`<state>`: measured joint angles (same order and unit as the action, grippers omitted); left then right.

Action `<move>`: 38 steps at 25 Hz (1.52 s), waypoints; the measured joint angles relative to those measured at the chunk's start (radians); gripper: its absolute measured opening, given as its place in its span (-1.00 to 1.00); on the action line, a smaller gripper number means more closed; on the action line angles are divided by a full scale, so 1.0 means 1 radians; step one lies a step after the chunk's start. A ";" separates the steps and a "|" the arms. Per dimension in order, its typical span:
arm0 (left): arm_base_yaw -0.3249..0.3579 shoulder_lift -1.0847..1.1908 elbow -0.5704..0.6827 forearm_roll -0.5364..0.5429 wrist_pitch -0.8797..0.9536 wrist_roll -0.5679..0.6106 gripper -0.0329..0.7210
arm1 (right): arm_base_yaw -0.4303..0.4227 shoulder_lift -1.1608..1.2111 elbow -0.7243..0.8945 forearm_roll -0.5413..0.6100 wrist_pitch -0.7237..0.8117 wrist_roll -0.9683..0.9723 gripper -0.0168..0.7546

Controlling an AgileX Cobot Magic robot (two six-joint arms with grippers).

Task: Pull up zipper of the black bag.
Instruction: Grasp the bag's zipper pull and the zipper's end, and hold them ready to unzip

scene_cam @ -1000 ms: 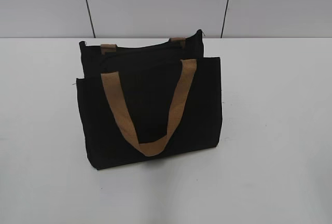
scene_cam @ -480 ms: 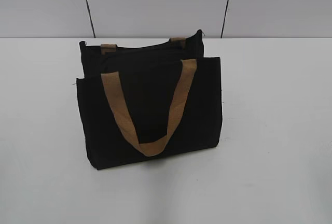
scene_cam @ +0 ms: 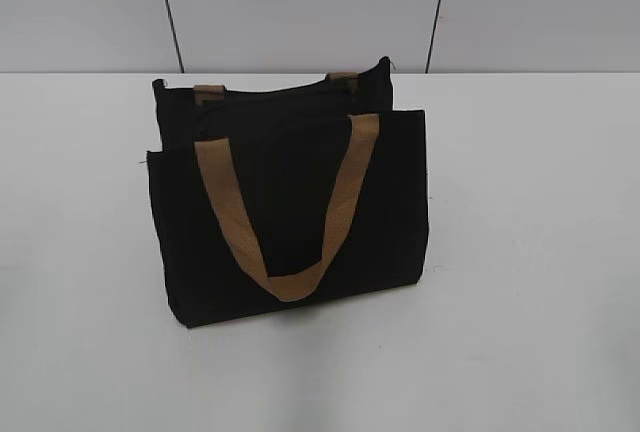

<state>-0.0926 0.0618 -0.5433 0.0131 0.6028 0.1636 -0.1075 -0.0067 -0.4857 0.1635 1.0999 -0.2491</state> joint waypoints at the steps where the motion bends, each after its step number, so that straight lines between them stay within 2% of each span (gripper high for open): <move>1: 0.000 0.020 0.012 0.017 -0.059 0.000 0.19 | 0.000 0.000 0.000 0.000 0.000 0.000 0.32; 5: 0.000 0.116 0.094 0.053 -0.300 -0.023 0.71 | 0.000 0.000 0.000 0.000 0.000 0.000 0.32; 8: 0.000 0.197 0.157 0.122 -0.469 -0.055 0.85 | 0.000 0.000 0.000 0.000 0.000 0.000 0.32; 10: 0.000 0.254 0.204 0.206 -0.569 -0.093 0.84 | 0.000 0.000 0.000 0.000 0.000 0.000 0.32; 14: 0.000 0.408 0.287 0.403 -0.820 -0.278 0.67 | 0.000 0.000 0.000 0.000 0.000 0.001 0.32; 16: 0.000 0.508 0.311 0.453 -0.918 -0.361 0.60 | 0.000 0.000 0.000 0.000 0.000 0.001 0.32; 18: 0.000 0.608 0.322 0.486 -1.006 -0.393 0.57 | 0.000 0.000 0.000 0.000 0.000 0.001 0.32; 21: 0.000 0.775 0.324 0.517 -1.118 -0.408 0.56 | 0.000 0.000 0.000 0.000 0.000 0.001 0.32; 26: 0.001 1.114 0.324 0.633 -1.295 -0.412 0.56 | 0.000 0.000 0.000 0.001 0.000 0.001 0.32; 30: 0.024 1.341 0.323 0.680 -1.439 -0.410 0.56 | 0.000 0.000 0.000 0.001 0.000 0.001 0.32; 33: 0.036 1.465 0.323 0.708 -1.522 -0.410 0.56 | 0.000 0.000 0.000 0.001 0.000 0.000 0.32; 38: 0.036 1.608 0.276 0.726 -1.558 -0.409 0.56 | 0.000 0.000 0.000 0.001 0.000 0.000 0.32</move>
<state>-0.0570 1.6701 -0.2670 0.7391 -0.9552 -0.2452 -0.1075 -0.0067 -0.4857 0.1647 1.0999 -0.2489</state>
